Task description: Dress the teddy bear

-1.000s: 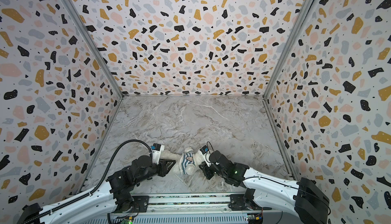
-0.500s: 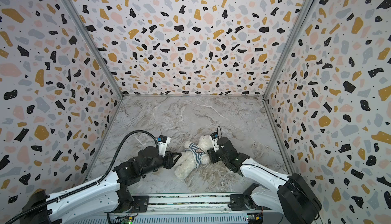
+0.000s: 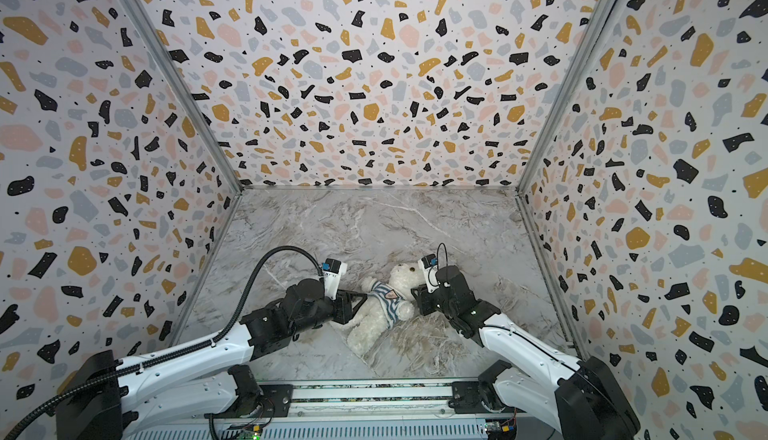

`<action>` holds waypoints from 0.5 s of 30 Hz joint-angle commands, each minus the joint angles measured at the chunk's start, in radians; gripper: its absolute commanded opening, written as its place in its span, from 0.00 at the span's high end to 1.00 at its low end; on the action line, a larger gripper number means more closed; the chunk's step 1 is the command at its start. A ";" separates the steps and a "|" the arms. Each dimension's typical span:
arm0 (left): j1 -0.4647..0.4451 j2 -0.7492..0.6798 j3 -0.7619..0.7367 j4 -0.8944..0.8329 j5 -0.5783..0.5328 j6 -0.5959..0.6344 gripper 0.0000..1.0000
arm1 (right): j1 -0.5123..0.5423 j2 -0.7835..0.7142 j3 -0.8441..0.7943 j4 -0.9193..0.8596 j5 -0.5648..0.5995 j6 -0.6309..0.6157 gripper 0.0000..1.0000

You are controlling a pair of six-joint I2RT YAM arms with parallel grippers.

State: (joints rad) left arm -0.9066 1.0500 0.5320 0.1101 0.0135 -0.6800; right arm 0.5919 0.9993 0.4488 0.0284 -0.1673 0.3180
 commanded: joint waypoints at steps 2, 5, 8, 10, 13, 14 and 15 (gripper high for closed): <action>-0.007 0.030 0.046 0.039 -0.013 0.037 0.61 | 0.032 -0.080 0.046 -0.056 -0.038 0.016 0.66; -0.008 0.062 0.084 0.043 -0.014 0.047 0.61 | 0.089 -0.123 0.062 -0.084 -0.018 0.032 0.63; -0.008 0.103 0.120 0.045 -0.014 0.052 0.61 | 0.153 -0.141 0.076 -0.088 0.001 0.065 0.60; -0.009 0.131 0.146 0.038 -0.017 0.059 0.61 | 0.193 -0.137 0.085 -0.080 0.014 0.089 0.58; -0.008 0.168 0.175 0.029 -0.035 0.060 0.61 | 0.233 -0.109 0.100 -0.073 0.039 0.107 0.58; -0.008 0.178 0.180 0.030 -0.039 0.058 0.60 | 0.239 -0.101 0.103 -0.069 0.043 0.110 0.58; -0.008 0.191 0.184 0.034 -0.042 0.056 0.60 | 0.243 -0.090 0.108 -0.064 0.043 0.117 0.58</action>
State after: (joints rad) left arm -0.9112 1.2213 0.6884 0.1177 -0.0040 -0.6407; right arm 0.8204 0.8936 0.5140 -0.0315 -0.1528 0.4011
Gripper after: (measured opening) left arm 0.396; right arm 0.423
